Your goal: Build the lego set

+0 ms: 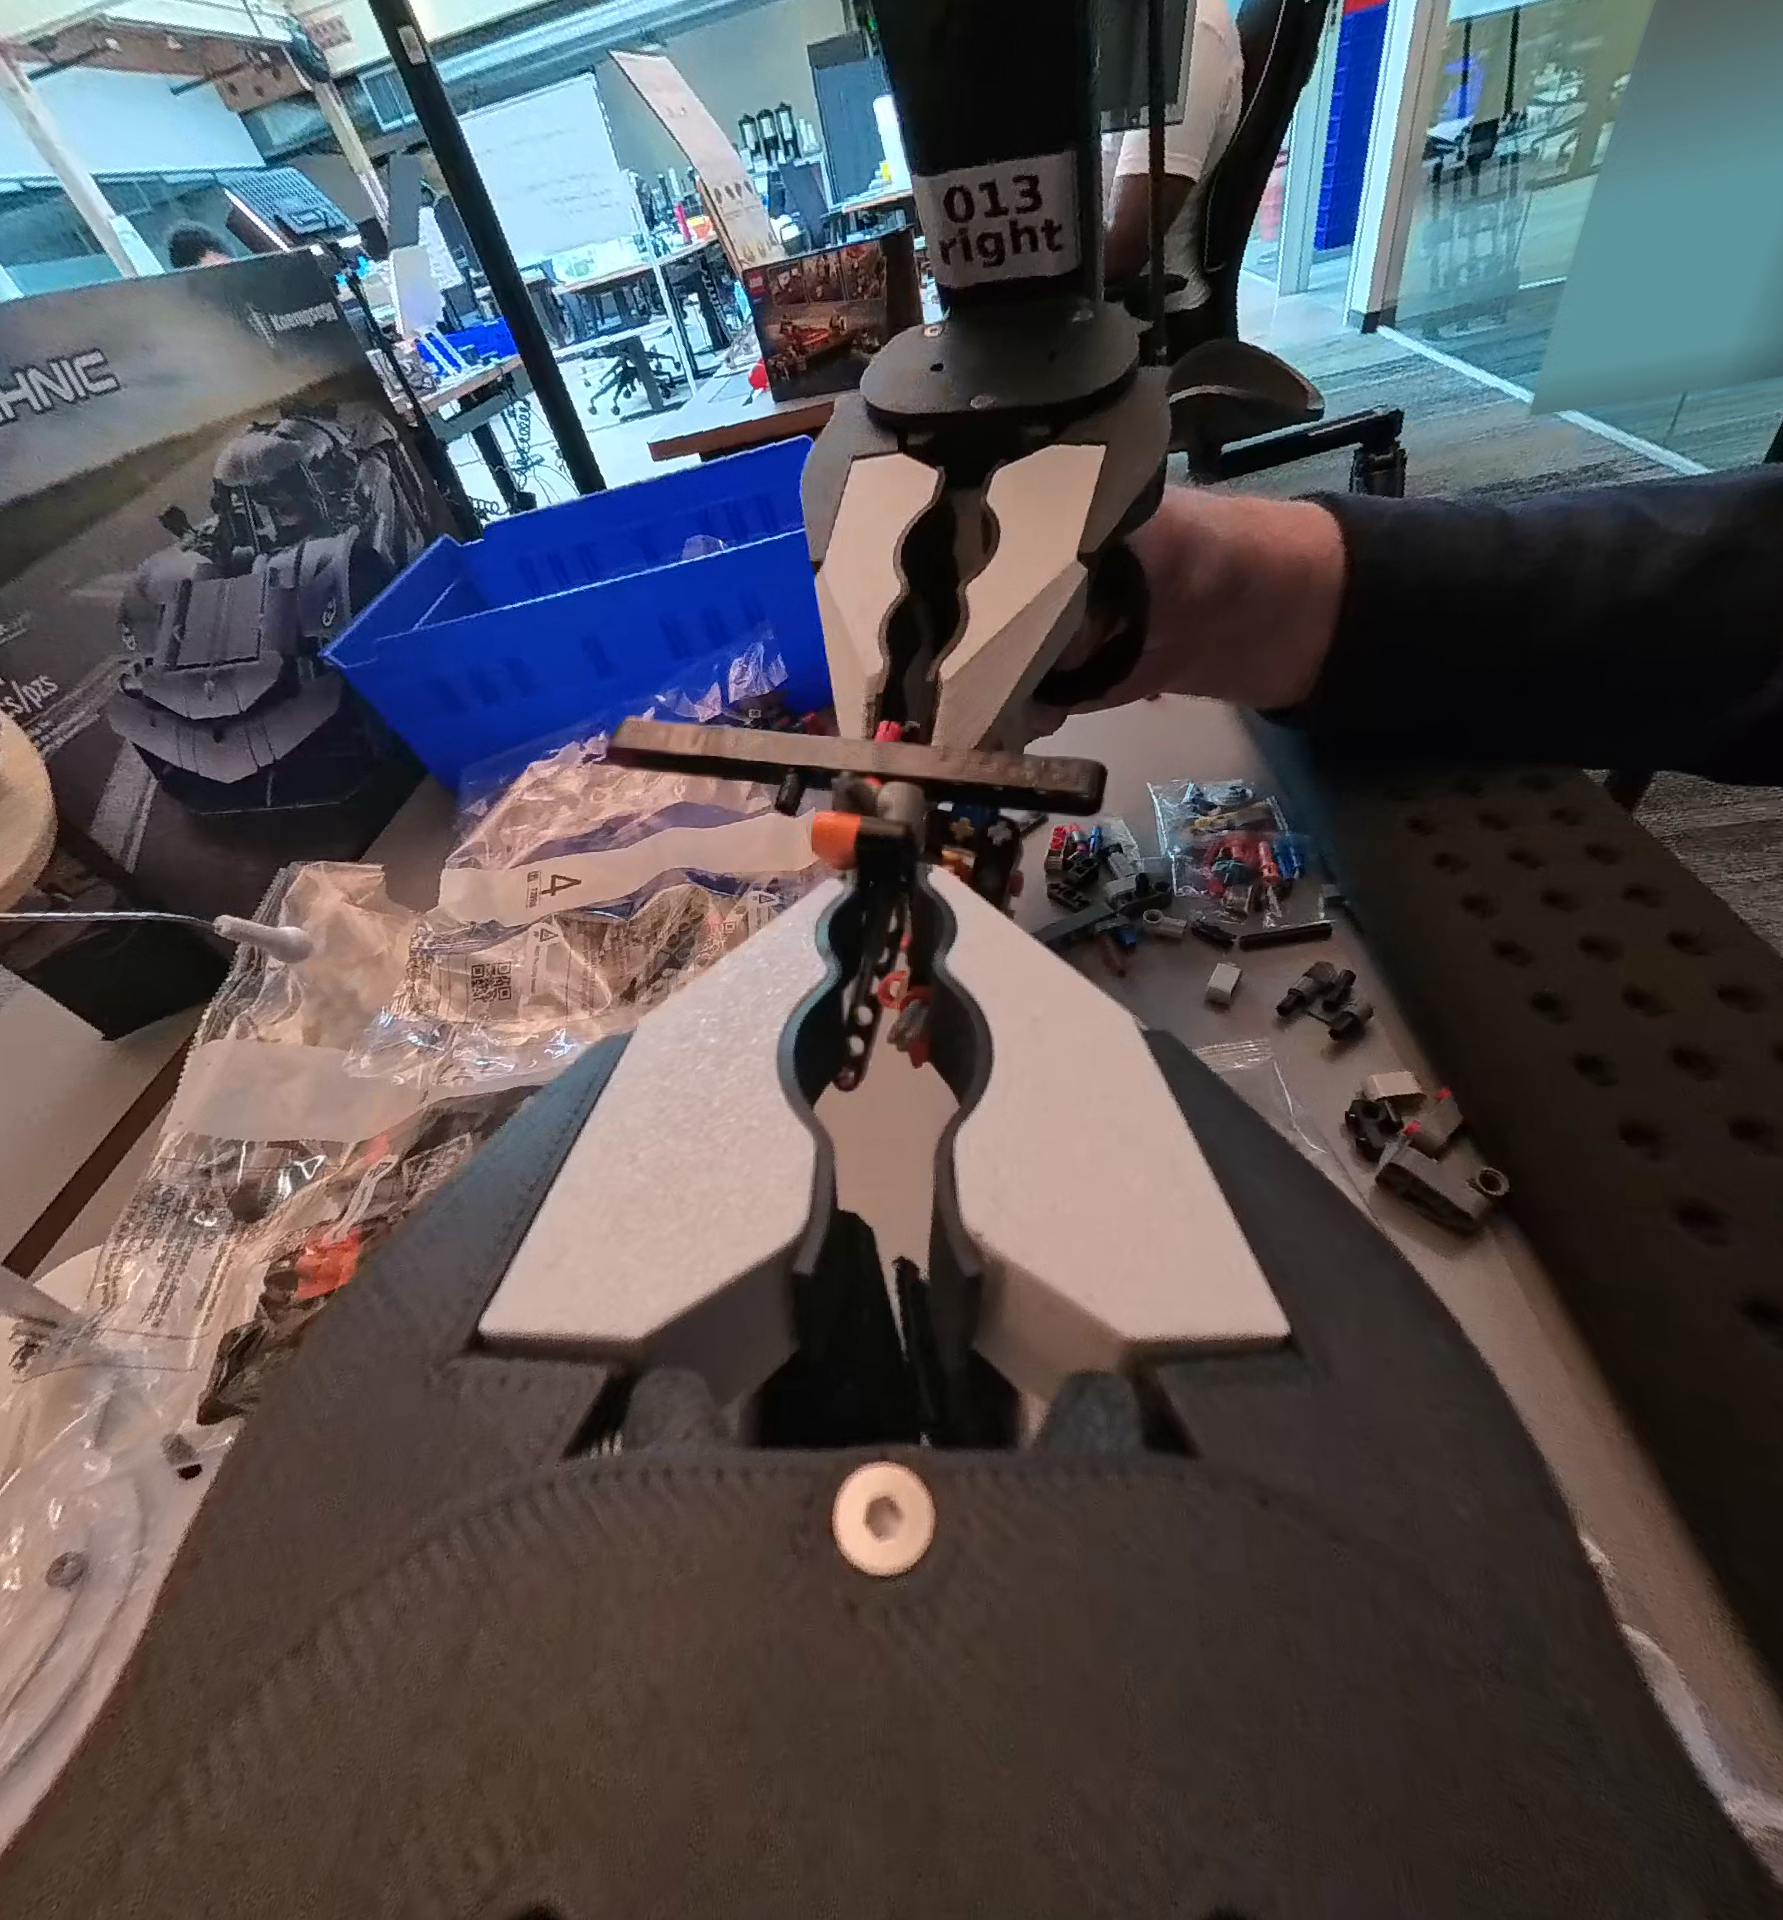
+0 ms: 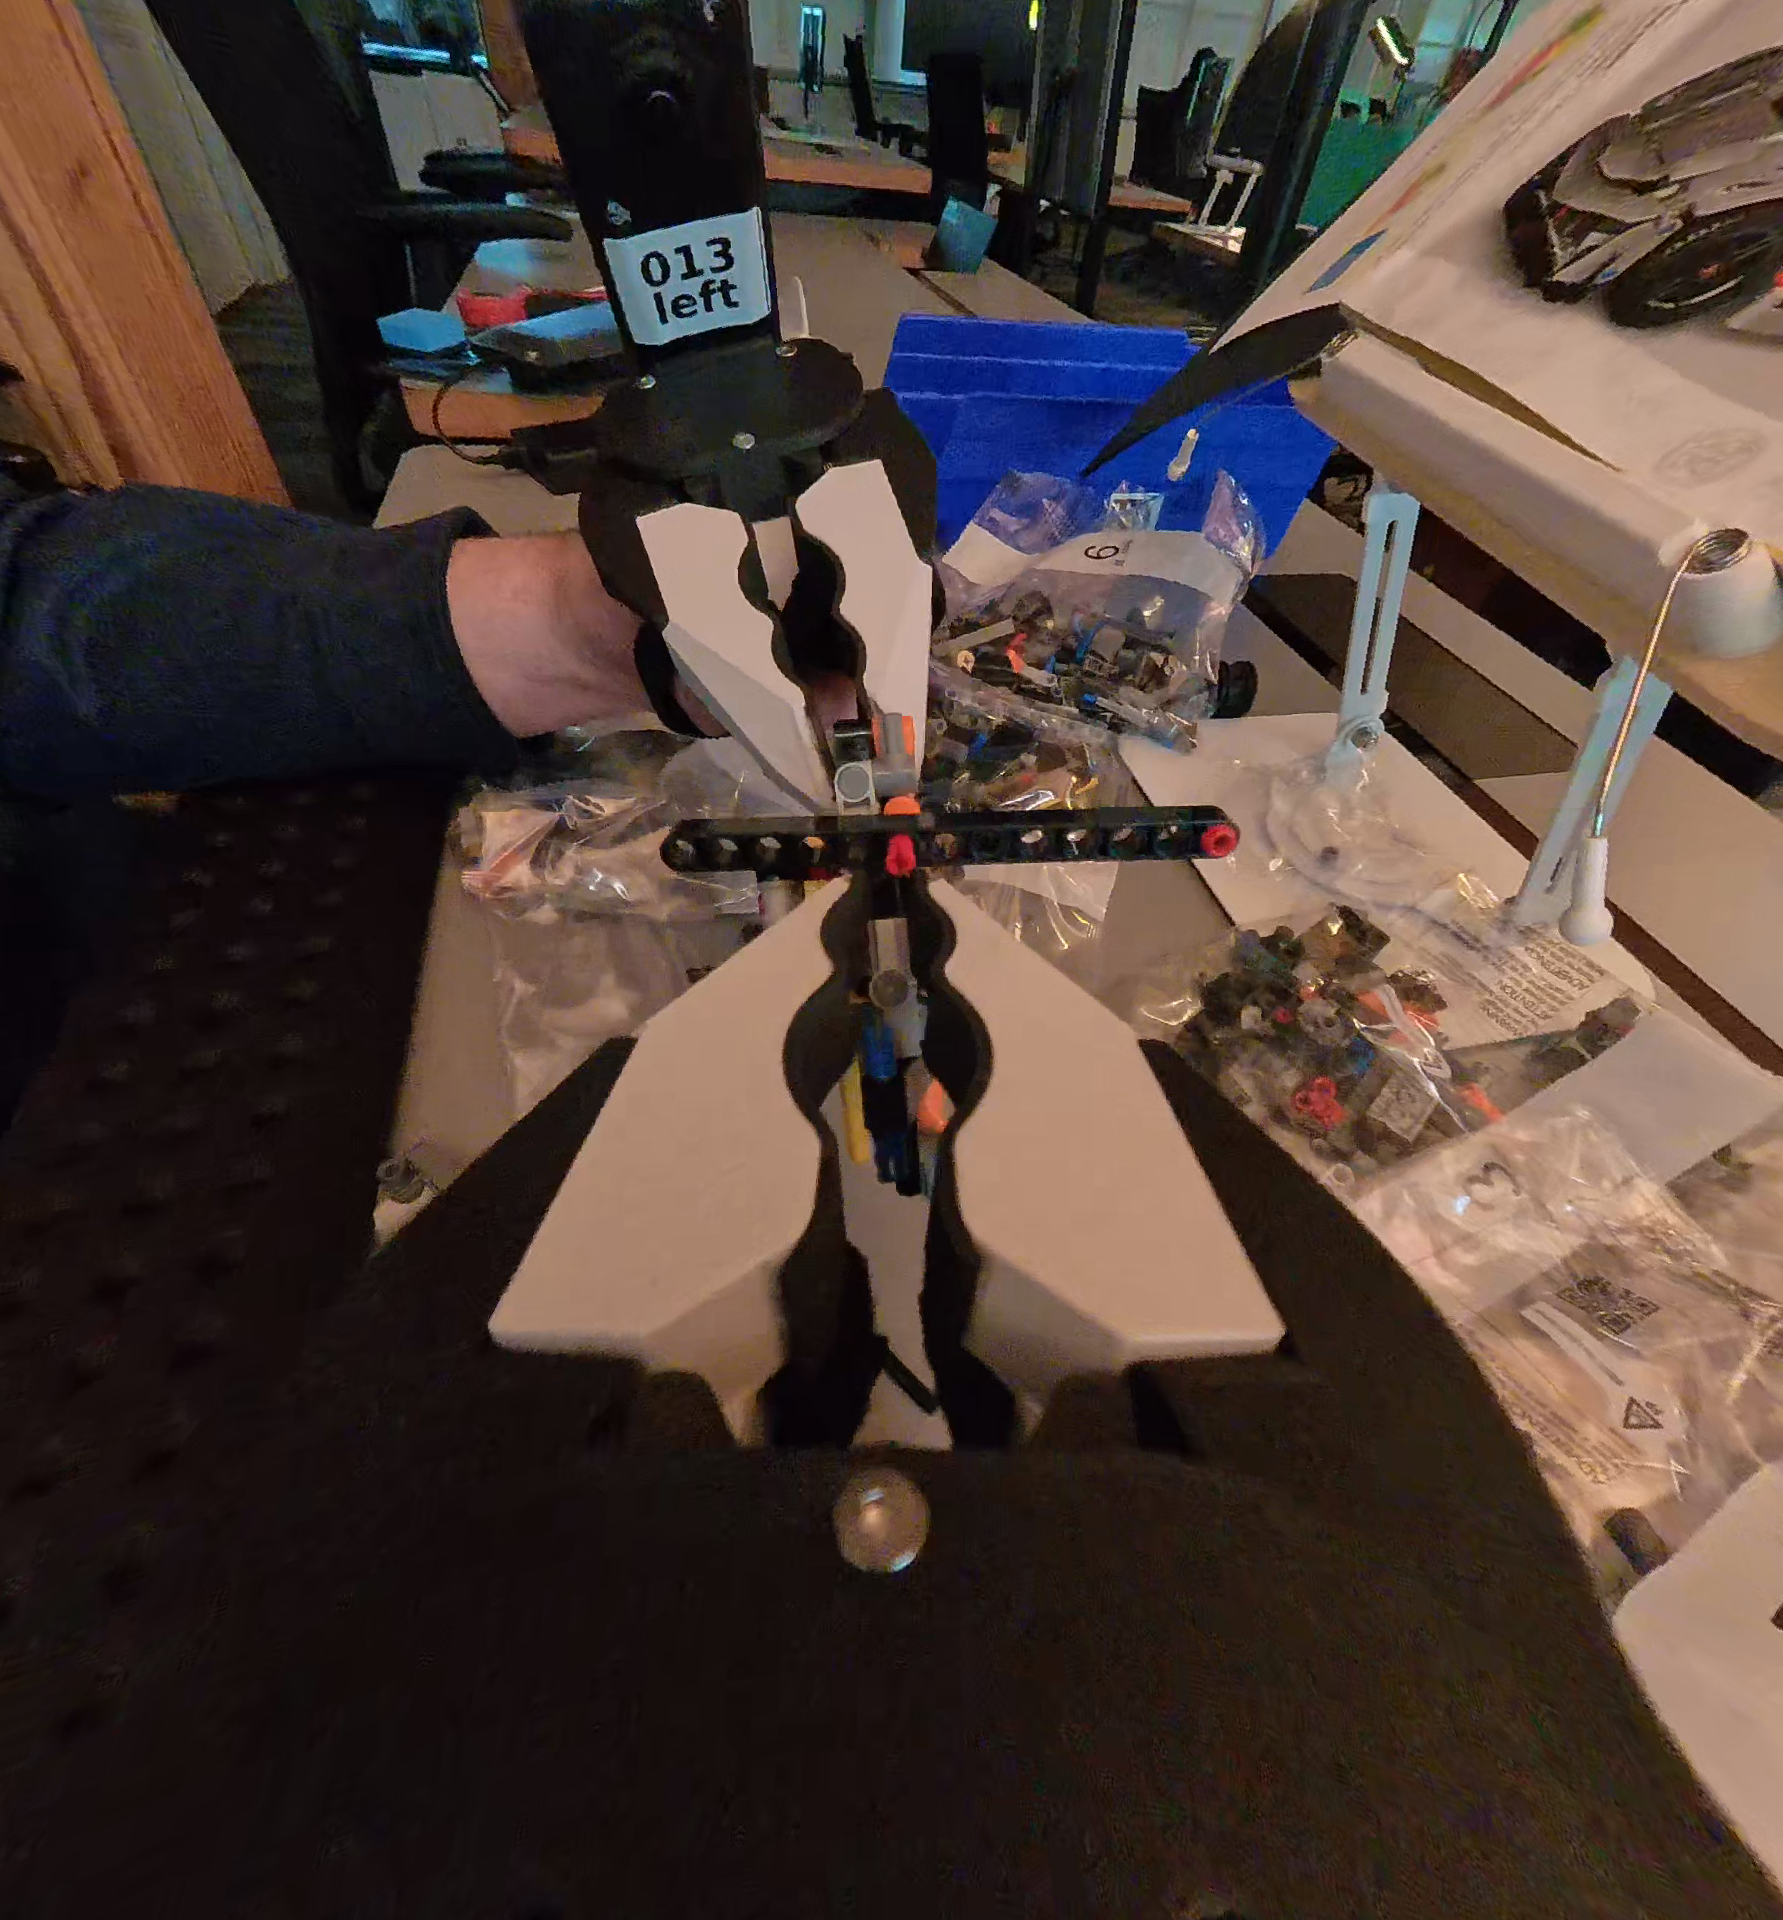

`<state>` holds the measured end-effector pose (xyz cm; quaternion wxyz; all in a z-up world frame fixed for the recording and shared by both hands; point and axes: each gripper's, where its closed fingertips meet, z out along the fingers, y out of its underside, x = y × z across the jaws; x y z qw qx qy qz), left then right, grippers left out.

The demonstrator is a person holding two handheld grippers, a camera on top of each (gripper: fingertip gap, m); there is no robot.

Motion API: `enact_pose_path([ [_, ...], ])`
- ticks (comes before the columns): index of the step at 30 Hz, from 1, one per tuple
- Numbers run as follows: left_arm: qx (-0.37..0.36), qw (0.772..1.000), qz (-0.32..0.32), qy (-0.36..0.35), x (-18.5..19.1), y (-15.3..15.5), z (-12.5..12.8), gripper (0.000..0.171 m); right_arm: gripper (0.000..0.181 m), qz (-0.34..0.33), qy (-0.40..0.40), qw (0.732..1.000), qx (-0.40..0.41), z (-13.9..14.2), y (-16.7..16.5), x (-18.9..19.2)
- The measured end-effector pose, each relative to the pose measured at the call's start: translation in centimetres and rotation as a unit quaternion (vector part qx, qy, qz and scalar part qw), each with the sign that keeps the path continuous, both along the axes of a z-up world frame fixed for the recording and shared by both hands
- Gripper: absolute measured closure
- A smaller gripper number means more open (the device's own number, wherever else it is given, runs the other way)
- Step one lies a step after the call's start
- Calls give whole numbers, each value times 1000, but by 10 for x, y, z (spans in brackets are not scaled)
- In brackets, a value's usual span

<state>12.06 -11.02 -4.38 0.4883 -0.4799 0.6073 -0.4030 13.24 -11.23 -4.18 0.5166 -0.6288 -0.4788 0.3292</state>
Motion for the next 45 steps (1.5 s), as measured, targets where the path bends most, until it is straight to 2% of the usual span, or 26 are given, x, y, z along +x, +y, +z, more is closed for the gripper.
enact_pose_path([
  [10,-1,1000,12,0,-1,4,2,167,177,14,-4,1000,8,5,-8,8],
  [19,-46,998,49,-4,0,18,-1,166,178,19,-12,999,37,7,-14,0],
  [23,-58,995,83,11,1,30,-10,165,178,-2,-80,995,58,-11,-9,-4],
  [27,-72,992,106,24,3,38,-17,165,178,37,-88,994,43,-17,-20,-12],
  [29,-63,990,116,42,5,40,-25,165,177,20,-112,993,45,-23,-14,-12],
  [33,-56,993,103,28,4,36,-18,165,176,20,-54,998,25,-9,-12,-3],
  [36,-46,993,103,25,4,35,-15,165,171,6,-36,998,43,1,-9,2],
  [41,-38,993,109,22,-1,38,-12,166,167,-24,41,997,54,28,-1,17],
  [45,-19,994,102,28,2,32,-11,167,165,-75,-34,994,72,7,16,16],
])
